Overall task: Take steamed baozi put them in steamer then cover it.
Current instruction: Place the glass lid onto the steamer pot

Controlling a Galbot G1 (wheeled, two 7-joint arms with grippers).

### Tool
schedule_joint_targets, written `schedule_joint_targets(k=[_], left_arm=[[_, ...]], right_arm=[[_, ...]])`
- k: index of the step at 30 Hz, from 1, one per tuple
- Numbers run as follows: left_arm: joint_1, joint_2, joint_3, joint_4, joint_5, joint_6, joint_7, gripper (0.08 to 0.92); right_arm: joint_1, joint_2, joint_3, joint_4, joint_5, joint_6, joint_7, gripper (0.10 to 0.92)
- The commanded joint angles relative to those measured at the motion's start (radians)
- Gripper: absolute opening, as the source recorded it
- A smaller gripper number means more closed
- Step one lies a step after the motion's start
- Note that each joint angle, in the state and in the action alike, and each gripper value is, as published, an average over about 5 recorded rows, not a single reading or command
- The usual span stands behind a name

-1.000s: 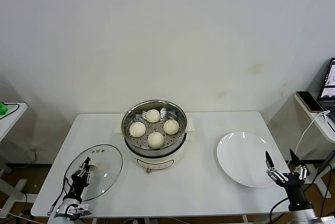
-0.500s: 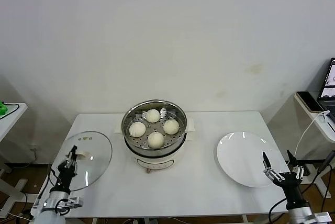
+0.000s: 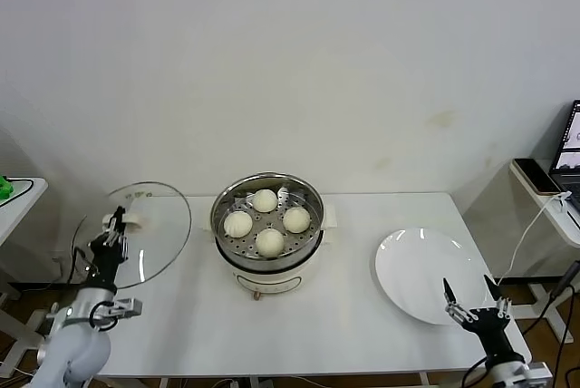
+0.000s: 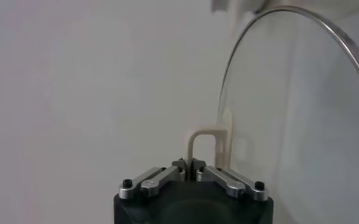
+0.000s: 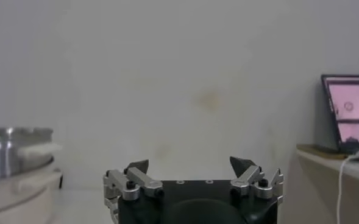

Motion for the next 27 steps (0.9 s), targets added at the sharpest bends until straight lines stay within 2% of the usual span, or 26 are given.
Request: schedule_joint_targets(k=[1, 10, 18, 27], left_arm=[[-0.136, 0.061, 0.121, -0.119, -0.028, 0.151, 0.137, 0.134], [-0.311, 0.040, 0.323, -0.140, 0.048, 0.295, 0.253, 0.134], [-0.418, -0.058, 0.446, -0.133, 0.132, 0.413, 0.354, 0.134], [-0.429, -0.208, 0.509, -0.115, 0.261, 0.480, 0.438, 0.134]], right_arm=[[0.008, 0.018, -0.015, 0.002, -0.119, -0.058, 0.027, 0.823], [0.033, 0.069, -0.026, 0.004, -0.175, -0.053, 0.042, 0.823], [0.063, 0.107, -0.050, -0.015, -0.239, -0.052, 0.063, 0.823], [0.095, 0.110, -0.078, -0.044, -0.284, -0.052, 0.079, 0.823]])
